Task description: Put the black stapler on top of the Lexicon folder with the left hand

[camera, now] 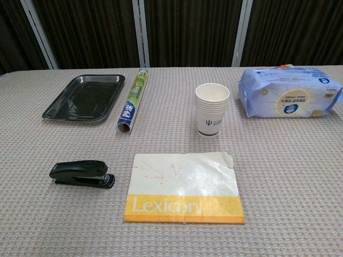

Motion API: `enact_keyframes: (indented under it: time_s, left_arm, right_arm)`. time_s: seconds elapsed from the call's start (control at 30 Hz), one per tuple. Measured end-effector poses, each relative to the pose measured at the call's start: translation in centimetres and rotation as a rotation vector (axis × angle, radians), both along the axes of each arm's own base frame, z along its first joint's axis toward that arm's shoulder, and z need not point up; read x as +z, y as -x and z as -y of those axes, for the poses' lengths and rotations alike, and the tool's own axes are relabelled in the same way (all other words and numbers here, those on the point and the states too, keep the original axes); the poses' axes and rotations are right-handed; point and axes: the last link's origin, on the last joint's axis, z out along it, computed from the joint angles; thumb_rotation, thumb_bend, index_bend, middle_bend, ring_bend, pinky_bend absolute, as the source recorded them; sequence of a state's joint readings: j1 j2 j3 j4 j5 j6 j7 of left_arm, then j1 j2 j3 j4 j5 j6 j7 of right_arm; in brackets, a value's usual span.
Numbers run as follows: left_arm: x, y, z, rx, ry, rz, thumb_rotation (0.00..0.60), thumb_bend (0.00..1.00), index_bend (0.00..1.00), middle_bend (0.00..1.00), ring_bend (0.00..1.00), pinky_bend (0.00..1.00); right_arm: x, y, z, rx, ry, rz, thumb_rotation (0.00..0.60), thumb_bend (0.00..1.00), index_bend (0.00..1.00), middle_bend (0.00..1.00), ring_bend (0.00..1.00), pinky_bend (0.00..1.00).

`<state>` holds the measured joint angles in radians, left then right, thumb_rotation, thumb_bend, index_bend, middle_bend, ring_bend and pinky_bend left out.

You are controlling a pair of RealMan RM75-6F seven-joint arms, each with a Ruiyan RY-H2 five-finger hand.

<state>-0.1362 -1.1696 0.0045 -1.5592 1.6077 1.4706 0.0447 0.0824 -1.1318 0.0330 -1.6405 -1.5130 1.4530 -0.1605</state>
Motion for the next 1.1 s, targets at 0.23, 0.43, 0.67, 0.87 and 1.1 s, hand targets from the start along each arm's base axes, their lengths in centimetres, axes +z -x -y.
enact_keyframes:
  time_s: [0.23, 0.43, 0.67, 0.87, 1.1]
  left_arm:
    - [-0.3, -0.1, -0.1, 0.004, 0.012, 0.0, 0.6, 0.19, 0.0, 0.0, 0.0, 0.14]
    - [-2.1, -1.4, -0.9, -0.048, 0.054, 0.019, 0.6, 0.19, 0.08, 0.1, 0.09, 0.26]
    - [-6.3, -3.5, -2.6, -0.114, 0.118, 0.006, 0.6, 0.21, 0.17, 0.2, 0.16, 0.33]
    - [-10.9, -5.6, -3.8, -0.159, 0.185, -0.008, 0.6, 0.21, 0.21, 0.17, 0.15, 0.34]
    - [-15.0, -6.6, -4.2, -0.181, 0.236, -0.032, 0.6, 0.22, 0.26, 0.2, 0.16, 0.34]
  right_arm:
    - [0.0, -0.1, 0.1, 0.001, -0.002, 0.003, 0.6, 0.13, 0.0, 0.0, 0.0, 0.0]
    - [0.0, 0.0, 0.1, -0.001, 0.0, 0.001, 0.6, 0.12, 0.0, 0.0, 0.0, 0.0]
    - [0.1, -0.2, -0.1, 0.015, -0.007, 0.014, 0.6, 0.13, 0.0, 0.0, 0.0, 0.0]
    - [0.5, -0.3, -0.2, 0.018, -0.006, 0.033, 0.6, 0.13, 0.0, 0.0, 0.0, 0.0]
    - [1.1, -0.5, -0.5, 0.029, -0.006, 0.06, 0.6, 0.13, 0.0, 0.0, 0.0, 0.0]
